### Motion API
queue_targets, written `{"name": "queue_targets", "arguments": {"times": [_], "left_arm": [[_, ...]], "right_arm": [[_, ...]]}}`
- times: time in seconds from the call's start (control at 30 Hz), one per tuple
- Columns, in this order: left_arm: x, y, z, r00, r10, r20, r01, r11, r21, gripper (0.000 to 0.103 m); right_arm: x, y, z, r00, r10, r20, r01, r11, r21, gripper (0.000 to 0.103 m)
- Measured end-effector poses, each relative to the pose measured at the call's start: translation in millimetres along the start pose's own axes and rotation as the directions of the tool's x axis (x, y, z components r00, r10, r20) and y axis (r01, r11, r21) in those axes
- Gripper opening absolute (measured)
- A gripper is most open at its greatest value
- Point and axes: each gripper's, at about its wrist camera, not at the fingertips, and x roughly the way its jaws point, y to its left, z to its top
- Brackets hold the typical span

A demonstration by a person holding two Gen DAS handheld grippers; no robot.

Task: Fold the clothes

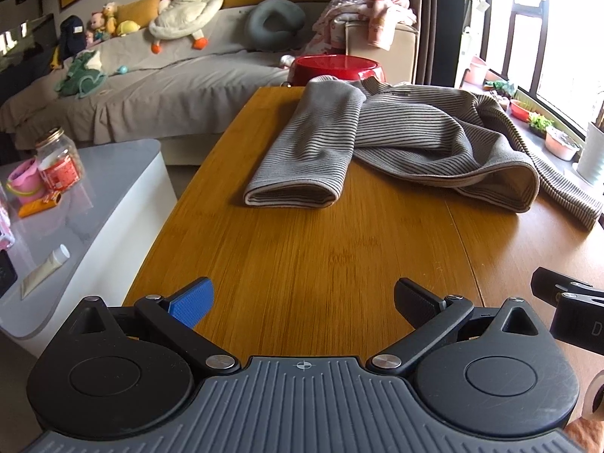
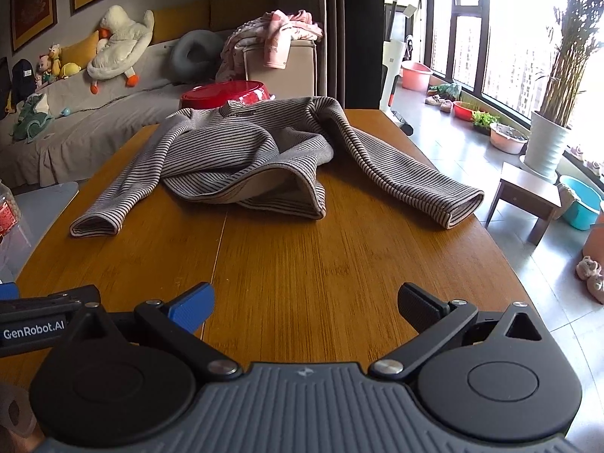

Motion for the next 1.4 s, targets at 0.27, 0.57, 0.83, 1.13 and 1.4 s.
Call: {"name": "queue_targets", "arguments": {"times": [0.27,0.57,0.83,1.13,1.4], "left_arm": [[-1.4,0.1,0.5,1.0,-0.002,0.005,0.002,1.0,0.0,0.103],[-2.5,-0.4,1.5,1.0,-0.006,0.001,0.006,1.0,0.001,0.103],[-2.7,-0.2,1.4,1.0,-0.011,-0.002,0.011,1.0,-0.003,0.103],[-2.4,-0.9,1.3,1.0,-0.013,-0.006,0.013,1.0,0.001,0.103],[-1.0,-1.3,-0.3,1.0,-0.015,-0.012,0.015,1.0,0.006,0.103]], "right_arm": [[-1.1,-0.1,0.5,1.0,-0.002,-0.004,0.002,1.0,-0.003,0.103],[-1.3,0.1,0.4,1.0,-0.004,-0.007,0.004,1.0,-0.008,0.103],[-2.6,2.9,0.5,1.0,-0.003,-0.007,0.003,1.0,-0.012,0.103],[-2.7,1.7,1.2,1.0,-0.003,-0.01,0.003,1.0,-0.012,0.103],[-2.3,1.7,1.1,1.0,-0.002,-0.015,0.001,1.0,-0.01,0.103]]}}
